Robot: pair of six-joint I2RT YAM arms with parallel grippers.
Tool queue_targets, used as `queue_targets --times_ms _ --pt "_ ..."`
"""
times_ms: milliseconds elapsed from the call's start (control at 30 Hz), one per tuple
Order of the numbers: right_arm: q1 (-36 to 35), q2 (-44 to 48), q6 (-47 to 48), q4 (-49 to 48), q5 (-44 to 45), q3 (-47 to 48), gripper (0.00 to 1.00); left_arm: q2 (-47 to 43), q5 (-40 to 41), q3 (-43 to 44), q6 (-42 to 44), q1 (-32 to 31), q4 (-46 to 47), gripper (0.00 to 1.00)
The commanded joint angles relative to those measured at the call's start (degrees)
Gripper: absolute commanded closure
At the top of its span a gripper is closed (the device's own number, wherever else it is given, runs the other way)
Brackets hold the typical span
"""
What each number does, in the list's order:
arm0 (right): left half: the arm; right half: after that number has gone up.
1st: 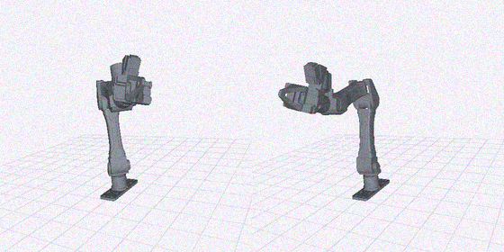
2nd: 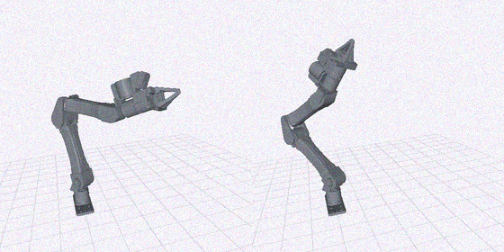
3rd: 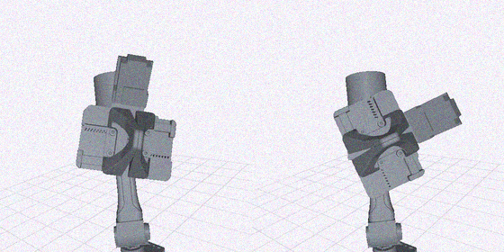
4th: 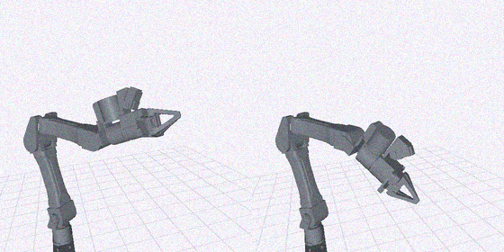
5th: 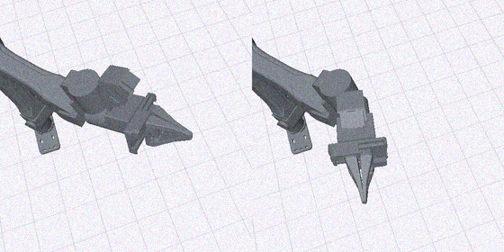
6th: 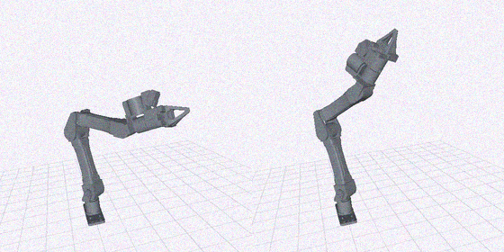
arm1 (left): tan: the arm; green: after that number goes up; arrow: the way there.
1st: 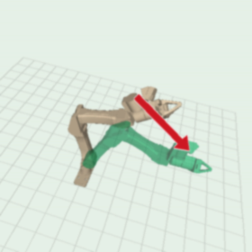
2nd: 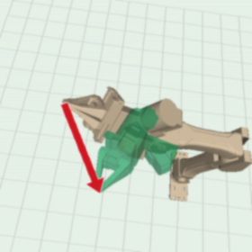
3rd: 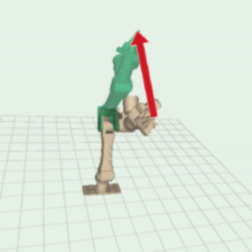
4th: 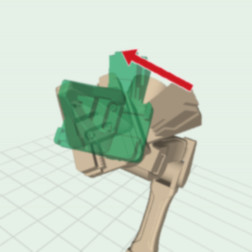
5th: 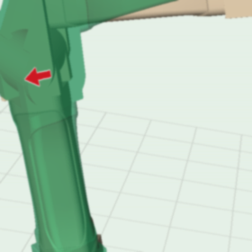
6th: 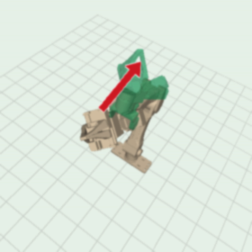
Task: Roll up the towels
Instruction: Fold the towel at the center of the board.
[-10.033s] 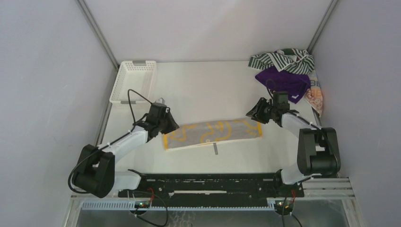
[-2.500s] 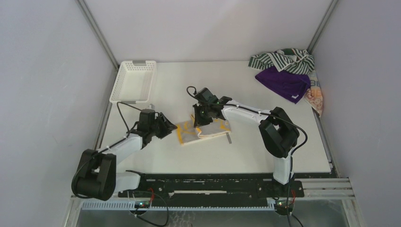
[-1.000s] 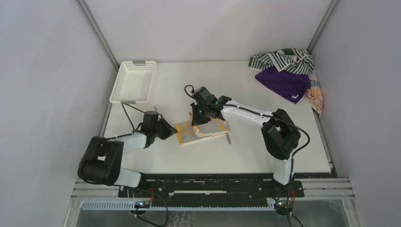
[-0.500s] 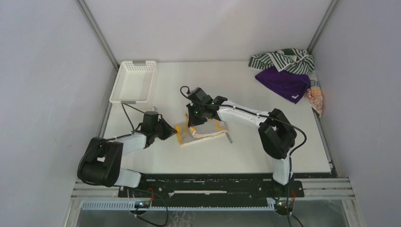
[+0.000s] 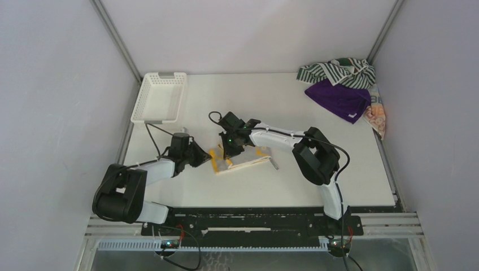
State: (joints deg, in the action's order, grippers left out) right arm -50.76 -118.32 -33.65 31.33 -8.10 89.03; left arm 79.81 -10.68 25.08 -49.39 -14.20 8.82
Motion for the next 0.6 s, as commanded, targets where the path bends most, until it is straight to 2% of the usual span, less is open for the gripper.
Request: queue_targets --times_ms 0,467,567 --pt "-0.65 0.33 -1.42 -0.76 -0.49 2.5 1.0 -1.55 0.98 -1.02 0.96 -0.62 -0.91 0.9" --pt "-1.0 -0.64 -4.57 -4.6 -4.44 3.05 0.96 -1.95 1.17 -1.12 0.94 -0.87 -1.26 0.91" --pt "-1.08 -1.05 -4.51 -4.59 -4.92 2.95 0.91 -2.05 1.22 -1.13 0.84 -0.86 -1.26 0.9"
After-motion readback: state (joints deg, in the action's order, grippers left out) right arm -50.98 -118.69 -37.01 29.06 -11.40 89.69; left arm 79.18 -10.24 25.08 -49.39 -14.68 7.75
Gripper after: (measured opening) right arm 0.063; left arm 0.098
